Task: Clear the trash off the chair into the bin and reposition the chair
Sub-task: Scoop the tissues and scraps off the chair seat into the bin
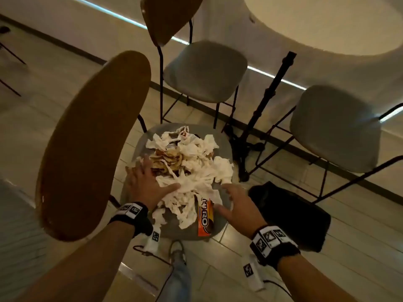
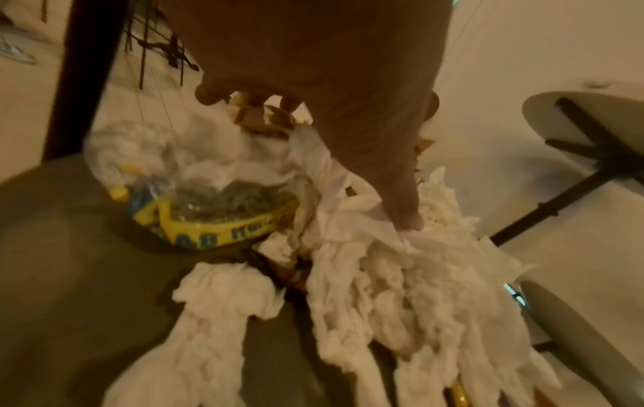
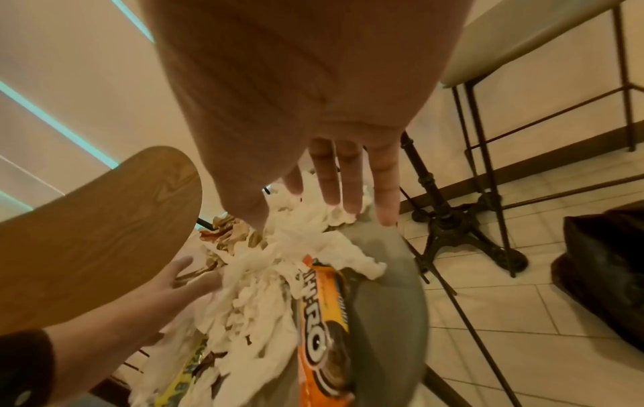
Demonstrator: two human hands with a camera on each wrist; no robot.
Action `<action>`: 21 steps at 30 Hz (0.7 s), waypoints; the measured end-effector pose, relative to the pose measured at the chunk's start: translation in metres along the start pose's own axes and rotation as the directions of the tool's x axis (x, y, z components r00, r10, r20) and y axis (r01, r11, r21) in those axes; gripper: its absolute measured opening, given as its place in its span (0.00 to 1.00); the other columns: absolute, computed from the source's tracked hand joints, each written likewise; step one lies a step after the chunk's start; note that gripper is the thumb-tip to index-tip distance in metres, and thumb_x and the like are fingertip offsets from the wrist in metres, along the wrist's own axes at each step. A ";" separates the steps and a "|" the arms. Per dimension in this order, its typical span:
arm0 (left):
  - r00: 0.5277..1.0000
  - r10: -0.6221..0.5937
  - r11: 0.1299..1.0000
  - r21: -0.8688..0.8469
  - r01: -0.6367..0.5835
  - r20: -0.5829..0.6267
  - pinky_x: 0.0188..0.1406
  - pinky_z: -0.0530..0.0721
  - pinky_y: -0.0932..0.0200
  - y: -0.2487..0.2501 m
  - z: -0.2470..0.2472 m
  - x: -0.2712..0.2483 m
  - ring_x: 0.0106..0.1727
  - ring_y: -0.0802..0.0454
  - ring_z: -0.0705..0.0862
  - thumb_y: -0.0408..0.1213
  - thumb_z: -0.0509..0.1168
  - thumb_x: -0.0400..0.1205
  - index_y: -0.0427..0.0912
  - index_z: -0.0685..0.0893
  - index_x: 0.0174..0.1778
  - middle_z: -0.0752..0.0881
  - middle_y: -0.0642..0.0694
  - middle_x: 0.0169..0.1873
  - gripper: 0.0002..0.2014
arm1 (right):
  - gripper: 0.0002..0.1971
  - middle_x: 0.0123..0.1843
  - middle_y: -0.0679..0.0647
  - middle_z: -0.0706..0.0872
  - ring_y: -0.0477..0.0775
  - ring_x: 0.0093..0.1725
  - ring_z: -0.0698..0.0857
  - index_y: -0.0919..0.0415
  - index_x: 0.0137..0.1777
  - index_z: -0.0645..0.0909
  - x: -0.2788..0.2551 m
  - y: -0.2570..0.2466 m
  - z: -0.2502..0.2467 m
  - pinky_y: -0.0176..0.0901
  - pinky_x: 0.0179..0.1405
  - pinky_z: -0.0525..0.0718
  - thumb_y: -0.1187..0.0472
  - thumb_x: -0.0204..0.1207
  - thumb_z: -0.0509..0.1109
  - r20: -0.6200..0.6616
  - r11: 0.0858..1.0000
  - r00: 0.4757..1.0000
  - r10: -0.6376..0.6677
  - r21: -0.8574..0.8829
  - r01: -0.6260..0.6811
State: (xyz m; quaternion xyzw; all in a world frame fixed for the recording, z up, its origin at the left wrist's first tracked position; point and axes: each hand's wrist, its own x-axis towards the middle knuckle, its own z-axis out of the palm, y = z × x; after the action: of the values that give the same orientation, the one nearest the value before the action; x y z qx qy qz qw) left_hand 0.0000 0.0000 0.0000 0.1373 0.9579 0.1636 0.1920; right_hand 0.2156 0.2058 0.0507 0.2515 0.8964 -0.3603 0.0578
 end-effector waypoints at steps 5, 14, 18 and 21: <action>0.997 0.077 0.997 0.017 -0.077 -0.003 0.84 0.63 0.21 -0.014 0.028 0.010 0.90 0.24 0.58 0.84 0.71 0.61 0.65 0.33 0.92 0.59 0.34 0.91 0.73 | 0.59 0.87 0.54 0.59 0.64 0.85 0.64 0.38 0.88 0.48 0.073 -0.016 0.021 0.67 0.73 0.82 0.30 0.63 0.80 -0.040 0.992 0.997 0.067 -0.109 -0.071; 0.969 0.198 0.979 -0.019 -0.203 -0.148 0.60 0.82 0.41 -0.019 0.041 0.017 0.61 0.38 0.75 0.47 0.87 0.70 0.61 0.48 0.95 0.76 0.37 0.70 0.65 | 0.69 0.92 0.55 0.29 0.82 0.88 0.50 0.28 0.86 0.34 0.179 -0.040 0.040 0.81 0.66 0.82 0.35 0.58 0.86 0.138 0.921 0.989 0.061 -0.391 -0.003; 0.976 0.194 0.975 -0.091 -0.203 -0.100 0.65 0.84 0.40 -0.011 0.035 0.018 0.66 0.38 0.73 0.38 0.88 0.66 0.64 0.45 0.94 0.75 0.37 0.71 0.70 | 0.58 0.92 0.57 0.50 0.82 0.82 0.60 0.28 0.85 0.46 0.197 -0.040 0.048 0.83 0.61 0.82 0.28 0.60 0.80 0.170 0.850 0.984 0.062 -0.525 0.037; 0.980 0.180 0.974 -0.127 -0.189 -0.084 0.61 0.87 0.39 -0.007 0.034 0.021 0.68 0.38 0.72 0.35 0.85 0.69 0.68 0.48 0.93 0.72 0.39 0.71 0.66 | 0.47 0.83 0.61 0.65 0.78 0.75 0.69 0.38 0.83 0.62 0.198 -0.039 0.052 0.73 0.61 0.86 0.35 0.66 0.80 0.158 0.852 0.987 0.001 -0.518 0.082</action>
State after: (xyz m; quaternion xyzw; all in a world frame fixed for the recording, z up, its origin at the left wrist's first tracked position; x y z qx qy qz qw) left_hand -0.0062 0.0092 -0.0389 0.2065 0.9340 0.2498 0.1501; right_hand 0.0206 0.2279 -0.0200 0.1790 0.9585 -0.1225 0.1848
